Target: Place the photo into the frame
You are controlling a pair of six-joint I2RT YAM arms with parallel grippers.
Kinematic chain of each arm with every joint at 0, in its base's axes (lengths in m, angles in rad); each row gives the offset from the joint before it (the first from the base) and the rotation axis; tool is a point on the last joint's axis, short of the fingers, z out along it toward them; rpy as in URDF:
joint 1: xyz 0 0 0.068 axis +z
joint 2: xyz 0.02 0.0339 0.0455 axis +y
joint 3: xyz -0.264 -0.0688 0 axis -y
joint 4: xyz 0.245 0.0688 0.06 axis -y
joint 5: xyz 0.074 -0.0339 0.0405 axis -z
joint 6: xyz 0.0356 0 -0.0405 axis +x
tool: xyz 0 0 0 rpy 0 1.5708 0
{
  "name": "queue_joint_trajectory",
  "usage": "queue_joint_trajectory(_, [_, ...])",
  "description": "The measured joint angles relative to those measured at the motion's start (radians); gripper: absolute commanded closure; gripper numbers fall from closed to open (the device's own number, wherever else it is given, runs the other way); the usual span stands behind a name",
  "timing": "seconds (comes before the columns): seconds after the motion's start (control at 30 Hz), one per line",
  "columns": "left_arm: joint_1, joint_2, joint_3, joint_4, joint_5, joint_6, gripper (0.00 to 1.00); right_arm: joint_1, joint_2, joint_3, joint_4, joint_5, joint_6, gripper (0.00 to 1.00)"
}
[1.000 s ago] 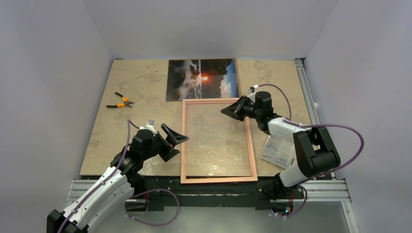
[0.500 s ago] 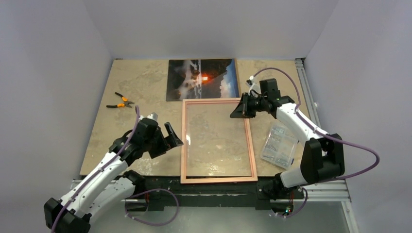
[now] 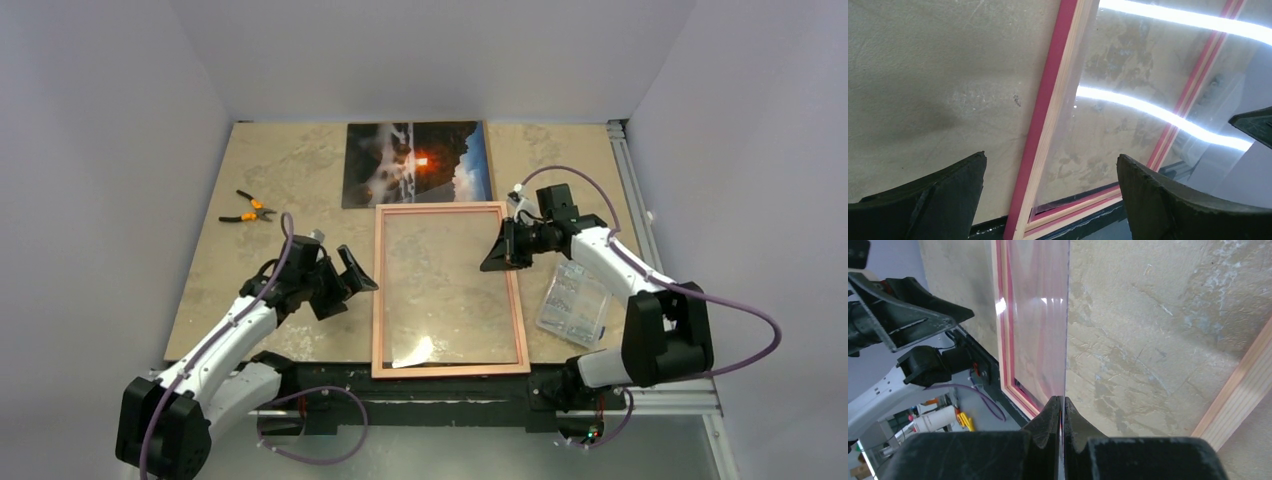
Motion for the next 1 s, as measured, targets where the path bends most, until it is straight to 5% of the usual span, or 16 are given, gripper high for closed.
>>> queue_joint_trajectory(0.63, [0.019,-0.09,-0.026,0.066,0.054,0.048,0.01,-0.002,-0.137,0.066,0.027,-0.124,0.067,1.0])
queue_joint_trajectory(1.0, [0.021,-0.123,0.119,0.047,0.113,0.082,0.0,-0.002,-0.172,0.262,-0.09,-0.101,0.091,1.0])
